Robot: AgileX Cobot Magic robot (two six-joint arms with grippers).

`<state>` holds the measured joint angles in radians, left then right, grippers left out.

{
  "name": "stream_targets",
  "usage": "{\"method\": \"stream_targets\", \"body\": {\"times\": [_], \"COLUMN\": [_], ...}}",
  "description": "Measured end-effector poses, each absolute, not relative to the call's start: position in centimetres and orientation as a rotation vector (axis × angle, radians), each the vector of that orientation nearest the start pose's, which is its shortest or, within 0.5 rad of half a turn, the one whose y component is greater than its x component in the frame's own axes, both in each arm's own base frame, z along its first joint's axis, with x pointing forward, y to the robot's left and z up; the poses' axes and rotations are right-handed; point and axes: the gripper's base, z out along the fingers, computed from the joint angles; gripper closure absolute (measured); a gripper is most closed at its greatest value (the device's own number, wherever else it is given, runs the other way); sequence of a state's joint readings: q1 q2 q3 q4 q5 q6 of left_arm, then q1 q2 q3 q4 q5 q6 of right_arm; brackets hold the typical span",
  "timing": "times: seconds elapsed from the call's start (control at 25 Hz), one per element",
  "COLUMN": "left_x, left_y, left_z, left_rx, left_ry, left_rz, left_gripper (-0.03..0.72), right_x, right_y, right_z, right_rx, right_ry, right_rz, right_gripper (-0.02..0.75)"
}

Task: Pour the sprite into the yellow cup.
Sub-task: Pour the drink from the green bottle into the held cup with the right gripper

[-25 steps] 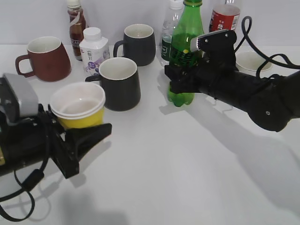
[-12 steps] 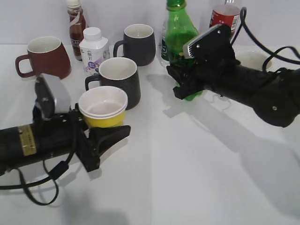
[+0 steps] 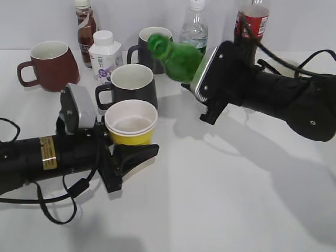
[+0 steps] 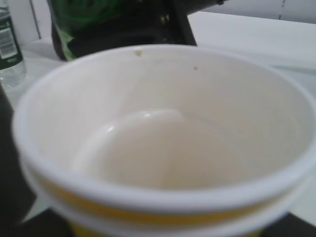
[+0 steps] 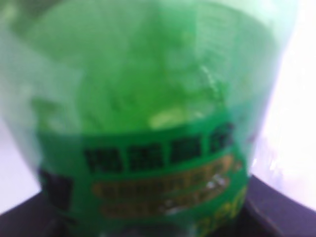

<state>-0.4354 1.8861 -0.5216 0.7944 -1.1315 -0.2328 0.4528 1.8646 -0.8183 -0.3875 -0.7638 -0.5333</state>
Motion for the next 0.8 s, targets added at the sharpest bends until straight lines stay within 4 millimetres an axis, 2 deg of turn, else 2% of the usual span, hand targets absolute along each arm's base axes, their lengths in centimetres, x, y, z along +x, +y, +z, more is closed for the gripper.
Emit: {"method": "stream_targets", "body": {"times": [0.32,0.8], "left_x": [24.8,24.1], "left_y": [-18.1,-18.3], "left_z": [13.4,13.1], "left_rx": [1.004,1.107], "left_ry": [1.571,1.555], "left_rz": [-0.858,-0.881], "left_gripper": [0.263,0.263], "right_x": [31.6,31.6], "right_y": [18.4,18.5], "right_z": [16.8,17.0], "right_rx": [-1.423,-1.510], "right_ry": [1.117,0.980], "right_rz": [-0.193,-0.324], "right_gripper": [0.318,0.318]}}
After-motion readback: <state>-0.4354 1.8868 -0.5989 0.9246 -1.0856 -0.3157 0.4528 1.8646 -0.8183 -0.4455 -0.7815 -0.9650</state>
